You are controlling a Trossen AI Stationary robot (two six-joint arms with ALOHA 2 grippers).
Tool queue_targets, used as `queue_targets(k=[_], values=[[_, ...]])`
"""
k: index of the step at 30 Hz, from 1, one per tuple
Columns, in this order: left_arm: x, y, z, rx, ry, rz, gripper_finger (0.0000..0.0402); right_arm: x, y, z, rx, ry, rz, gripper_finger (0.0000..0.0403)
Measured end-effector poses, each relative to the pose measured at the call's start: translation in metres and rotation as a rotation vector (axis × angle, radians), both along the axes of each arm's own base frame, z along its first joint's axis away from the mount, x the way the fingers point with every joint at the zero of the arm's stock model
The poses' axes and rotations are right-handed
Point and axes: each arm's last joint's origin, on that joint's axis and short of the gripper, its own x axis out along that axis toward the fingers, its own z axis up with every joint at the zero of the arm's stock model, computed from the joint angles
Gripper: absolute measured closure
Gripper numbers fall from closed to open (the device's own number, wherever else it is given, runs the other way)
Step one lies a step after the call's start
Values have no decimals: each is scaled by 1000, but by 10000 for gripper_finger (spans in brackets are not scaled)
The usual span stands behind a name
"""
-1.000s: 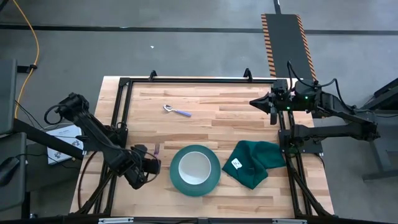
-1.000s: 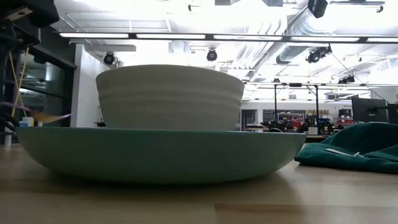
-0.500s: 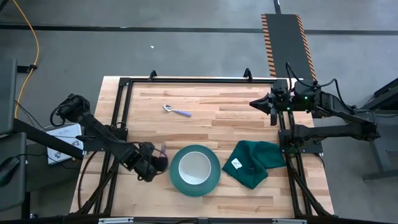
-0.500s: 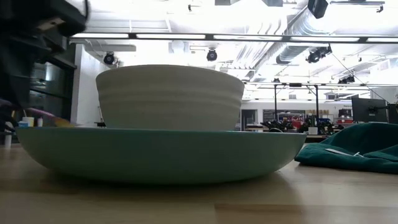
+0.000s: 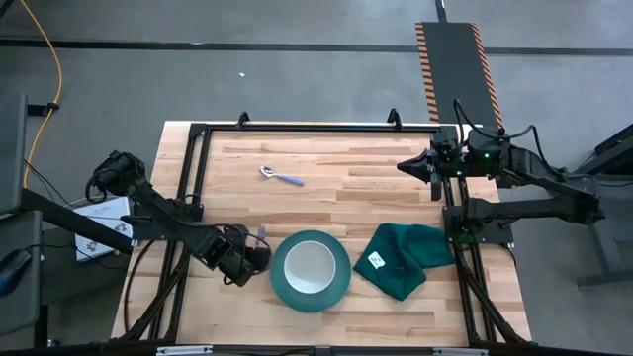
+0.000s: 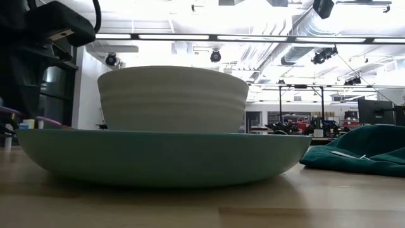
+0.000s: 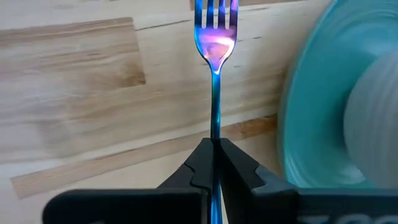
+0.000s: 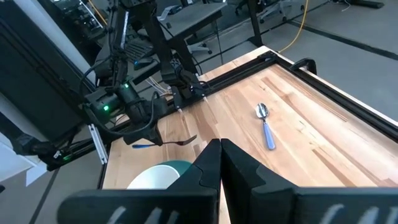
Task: Set table place
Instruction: Place the purple fork inside the white bowl
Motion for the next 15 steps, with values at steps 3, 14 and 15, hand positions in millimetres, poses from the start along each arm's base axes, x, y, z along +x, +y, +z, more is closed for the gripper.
queue_targets(k=[3, 14, 15], values=[[2, -1, -4, 0, 13, 15, 394, 0, 0, 0, 0, 0, 0, 403], [11, -6, -7, 16, 53, 24, 394, 0, 0, 0, 4, 2, 3, 403], [11, -7, -7, 21, 63, 24, 394, 0, 0, 0, 3, 2, 4, 403]])
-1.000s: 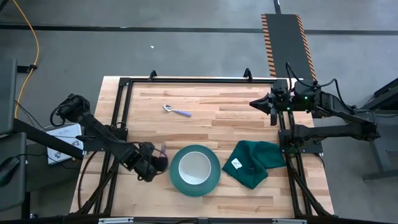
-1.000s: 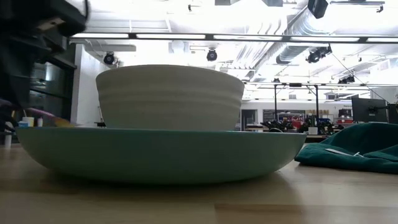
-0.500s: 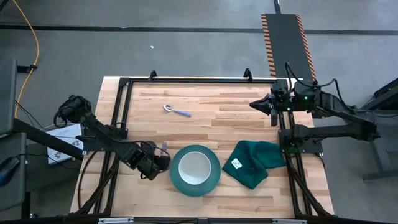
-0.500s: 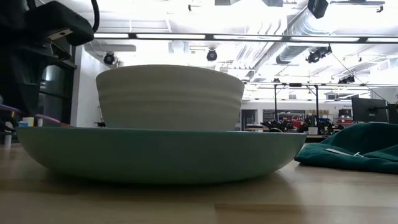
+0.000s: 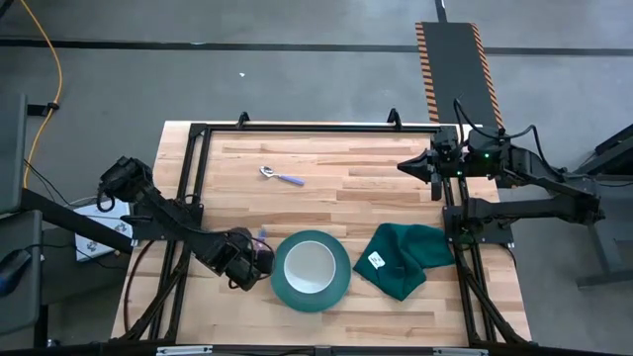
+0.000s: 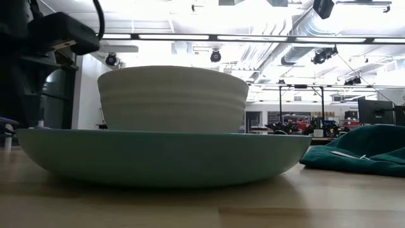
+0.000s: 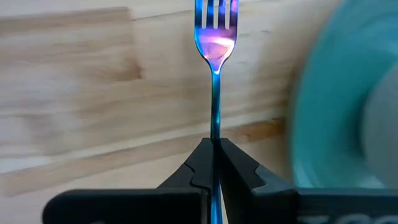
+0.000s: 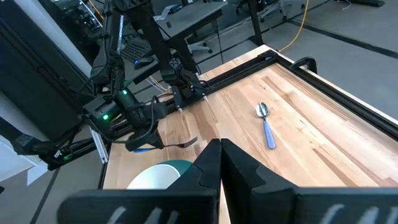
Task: Set table place
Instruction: Place the purple fork inside the white bowl
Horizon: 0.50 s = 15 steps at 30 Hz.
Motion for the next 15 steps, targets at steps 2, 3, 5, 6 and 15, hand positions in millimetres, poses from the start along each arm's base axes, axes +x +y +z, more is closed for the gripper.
queue_targets(k=[2, 3, 5, 6, 15], values=[[2, -1, 1, 11, 15, 1, 394, -1, 0, 0, 1, -2, 0, 403], [6, -3, 0, 7, 4, 1, 394, -1, 0, 0, 1, 4, 2, 403], [5, -3, -1, 23, 27, 1, 394, -1, 0, 0, 0, 1, 5, 403], [7, -4, -2, 26, 26, 2, 394, -2, 1, 1, 0, -1, 5, 403], [13, -7, -7, 19, 22, 8, 394, -7, 1, 1, 1, -9, 1, 403]])
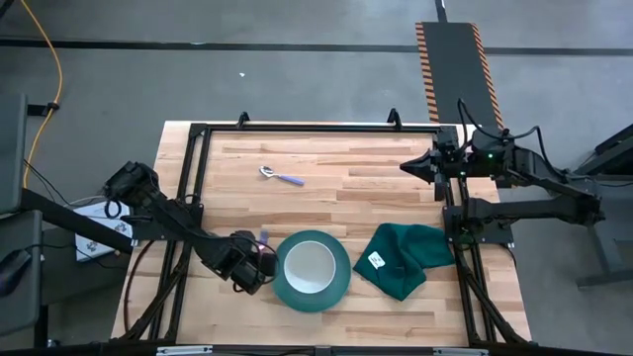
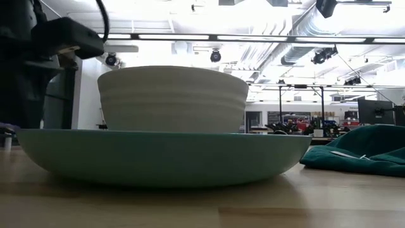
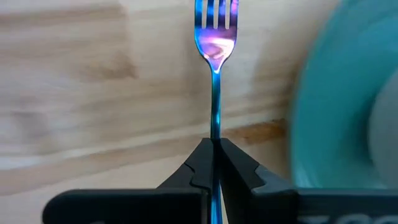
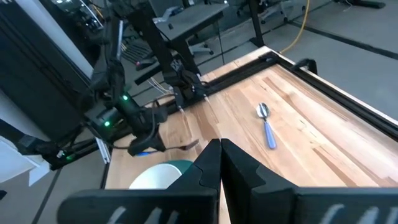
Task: Set table place
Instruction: Place the purple fork inside the white bowl
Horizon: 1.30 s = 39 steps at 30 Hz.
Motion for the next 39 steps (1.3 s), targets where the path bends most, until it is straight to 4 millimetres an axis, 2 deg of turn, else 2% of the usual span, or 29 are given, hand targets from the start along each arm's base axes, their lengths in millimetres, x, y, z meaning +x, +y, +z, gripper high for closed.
queue_targets(k=[39], values=[[-7, 4, -2, 37, 52, 84, 394, 0, 0, 0, 3, 0, 11, 403]])
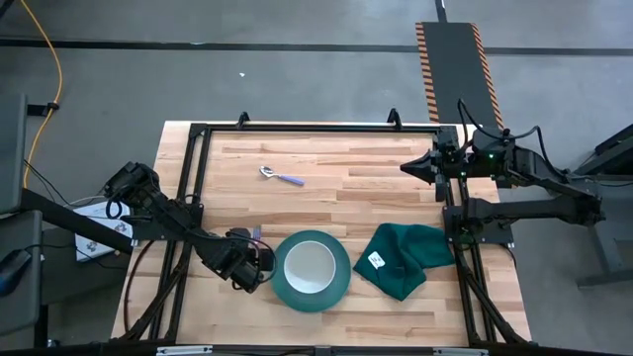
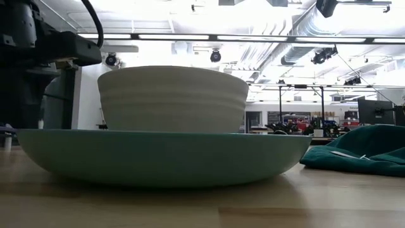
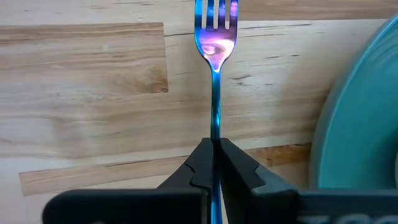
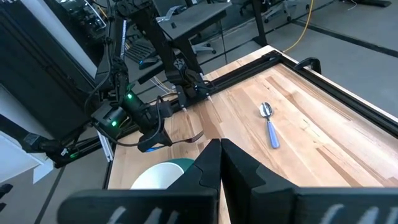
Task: Set table place
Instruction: Place the purple fork inside the white bowl
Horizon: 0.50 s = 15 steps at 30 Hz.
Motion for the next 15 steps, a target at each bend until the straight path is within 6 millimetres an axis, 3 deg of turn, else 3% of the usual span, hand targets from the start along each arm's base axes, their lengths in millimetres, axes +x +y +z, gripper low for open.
queue_targets(k=[15], values=[[13, -7, -10, 36, 38, -1, 394, 0, 0, -1, 3, 12, 0, 403]])
